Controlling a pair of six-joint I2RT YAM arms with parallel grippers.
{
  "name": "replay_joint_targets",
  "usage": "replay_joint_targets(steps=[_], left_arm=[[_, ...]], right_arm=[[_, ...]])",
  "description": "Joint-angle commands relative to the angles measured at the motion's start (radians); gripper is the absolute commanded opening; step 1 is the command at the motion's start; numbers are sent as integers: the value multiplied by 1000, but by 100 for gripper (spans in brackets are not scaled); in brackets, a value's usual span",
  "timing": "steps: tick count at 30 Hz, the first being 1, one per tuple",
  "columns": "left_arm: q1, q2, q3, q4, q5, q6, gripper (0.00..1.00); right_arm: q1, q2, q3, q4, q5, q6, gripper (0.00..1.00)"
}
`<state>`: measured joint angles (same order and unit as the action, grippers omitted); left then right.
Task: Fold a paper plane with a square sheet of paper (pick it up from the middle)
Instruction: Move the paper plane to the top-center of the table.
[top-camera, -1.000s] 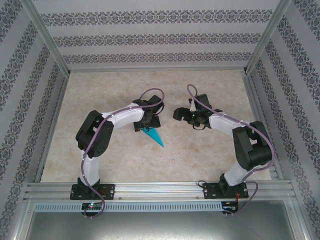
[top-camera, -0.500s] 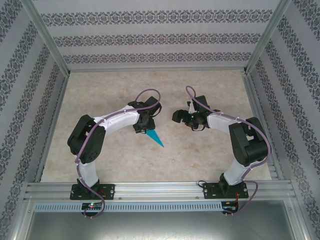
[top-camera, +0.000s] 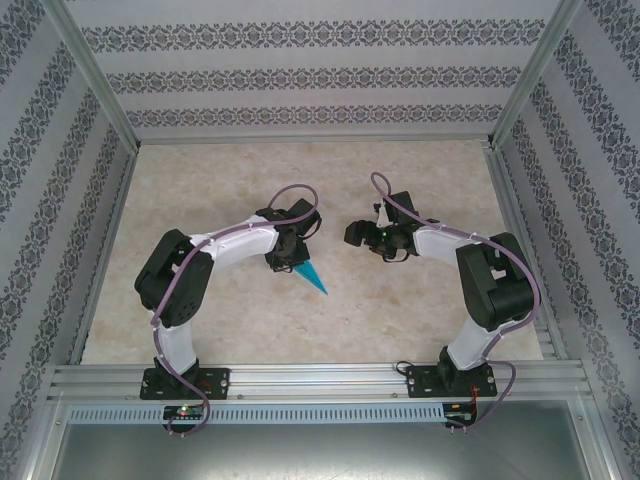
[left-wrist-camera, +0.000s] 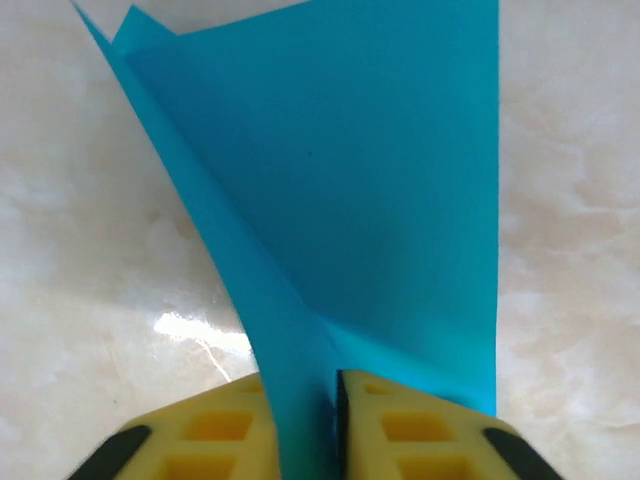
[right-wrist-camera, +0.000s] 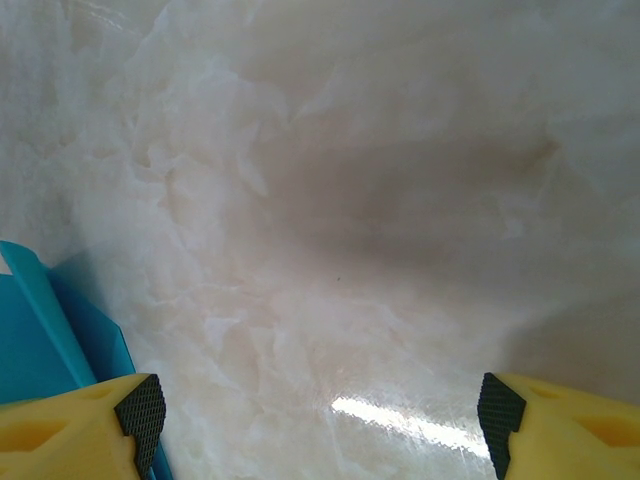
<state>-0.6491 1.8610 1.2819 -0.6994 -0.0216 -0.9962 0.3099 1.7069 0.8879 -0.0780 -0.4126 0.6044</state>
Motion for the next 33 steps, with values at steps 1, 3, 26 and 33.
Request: replay_joint_targets(steps=[1, 3, 26, 33], left_arm=[[-12, -75, -7, 18, -57, 1, 13], [-11, -109, -6, 38, -67, 33, 8], [129, -144, -437, 962, 467, 69, 0], [129, -203, -511, 874, 367, 117, 0]], right_arm=[[-4, 6, 25, -7, -12, 11, 84], [-5, 5, 24, -7, -11, 7, 84], [63, -212, -55, 64, 29, -46, 76], [211, -147, 0, -3, 67, -48, 65]])
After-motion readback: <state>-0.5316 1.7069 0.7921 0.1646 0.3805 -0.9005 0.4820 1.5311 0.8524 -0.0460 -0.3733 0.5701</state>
